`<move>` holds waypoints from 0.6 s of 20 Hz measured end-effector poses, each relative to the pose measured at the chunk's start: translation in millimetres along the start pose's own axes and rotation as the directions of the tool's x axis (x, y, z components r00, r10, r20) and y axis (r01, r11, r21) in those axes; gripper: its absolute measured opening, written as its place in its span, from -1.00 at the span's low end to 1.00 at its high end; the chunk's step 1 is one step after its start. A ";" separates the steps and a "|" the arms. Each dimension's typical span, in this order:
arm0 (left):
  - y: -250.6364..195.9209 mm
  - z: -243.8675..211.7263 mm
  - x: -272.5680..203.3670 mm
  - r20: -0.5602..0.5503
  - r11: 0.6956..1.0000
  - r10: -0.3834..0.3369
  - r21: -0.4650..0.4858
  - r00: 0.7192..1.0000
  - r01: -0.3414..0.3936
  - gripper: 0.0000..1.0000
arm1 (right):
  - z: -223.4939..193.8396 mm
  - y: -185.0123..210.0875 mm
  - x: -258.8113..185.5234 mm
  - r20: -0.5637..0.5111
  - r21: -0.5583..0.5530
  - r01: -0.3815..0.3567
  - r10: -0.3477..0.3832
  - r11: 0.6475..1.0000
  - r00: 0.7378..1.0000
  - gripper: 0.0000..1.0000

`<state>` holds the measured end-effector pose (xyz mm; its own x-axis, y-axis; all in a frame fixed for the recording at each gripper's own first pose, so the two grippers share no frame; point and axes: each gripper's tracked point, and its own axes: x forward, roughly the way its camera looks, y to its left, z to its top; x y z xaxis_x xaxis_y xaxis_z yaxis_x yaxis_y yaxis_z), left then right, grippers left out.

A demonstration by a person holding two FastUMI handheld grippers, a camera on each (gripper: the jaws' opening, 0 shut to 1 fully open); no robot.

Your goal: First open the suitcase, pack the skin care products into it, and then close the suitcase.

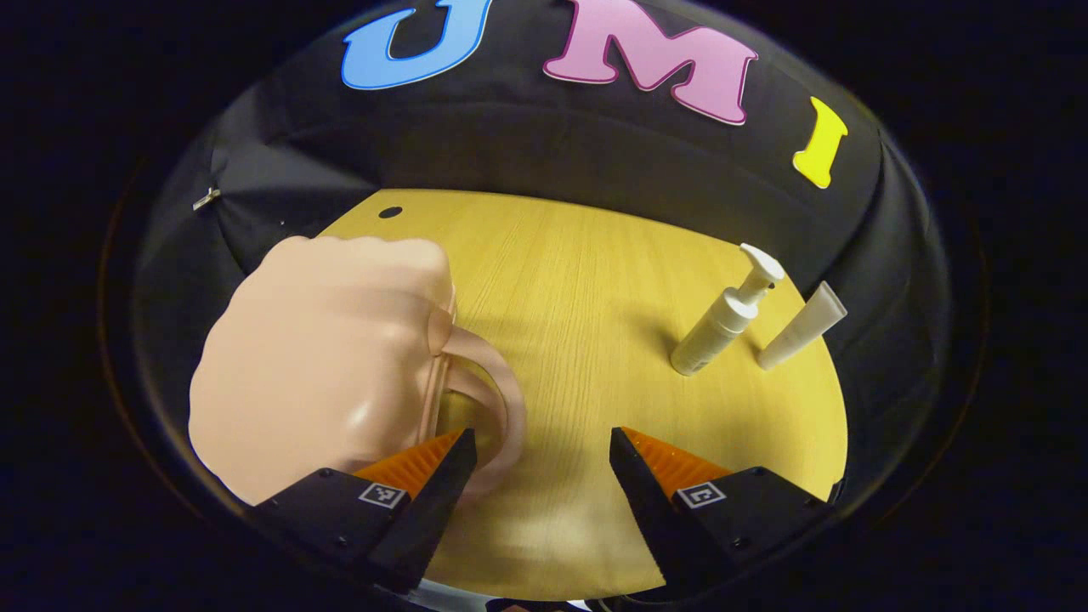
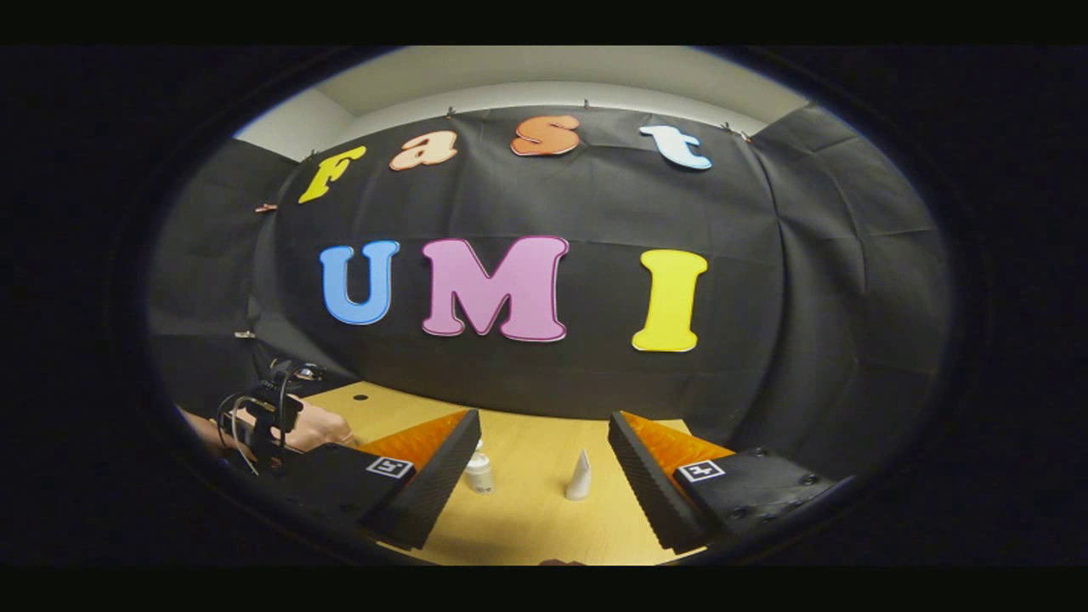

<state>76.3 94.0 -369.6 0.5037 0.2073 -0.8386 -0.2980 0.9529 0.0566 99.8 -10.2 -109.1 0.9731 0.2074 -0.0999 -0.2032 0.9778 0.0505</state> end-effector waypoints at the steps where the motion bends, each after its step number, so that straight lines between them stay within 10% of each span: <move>1: 3.5 -0.7 6.3 -0.018 1.000 0.015 0.025 1.000 -0.015 0.98 | -3.9 -7.3 1.9 -0.010 0.005 0.010 -0.010 1.000 1.000 0.93; 9: -1.2 -14.8 42.3 -0.127 0.997 0.009 0.075 0.992 0.001 0.57 | -26.6 -34.9 15.9 -0.088 0.036 0.057 -0.054 0.998 0.995 0.92; 12: 15.7 -19.4 39.5 -0.163 0.989 0.032 0.150 0.986 -0.007 -0.14 | -24.7 -35.9 13.5 -0.080 0.023 0.086 -0.084 0.996 0.993 0.92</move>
<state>75.8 112.9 -412.4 0.3548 0.1984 -0.9136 -0.1768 0.9738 0.1428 117.5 -41.8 -136.8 0.9750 0.1261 -0.1829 -0.1161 0.9912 0.0644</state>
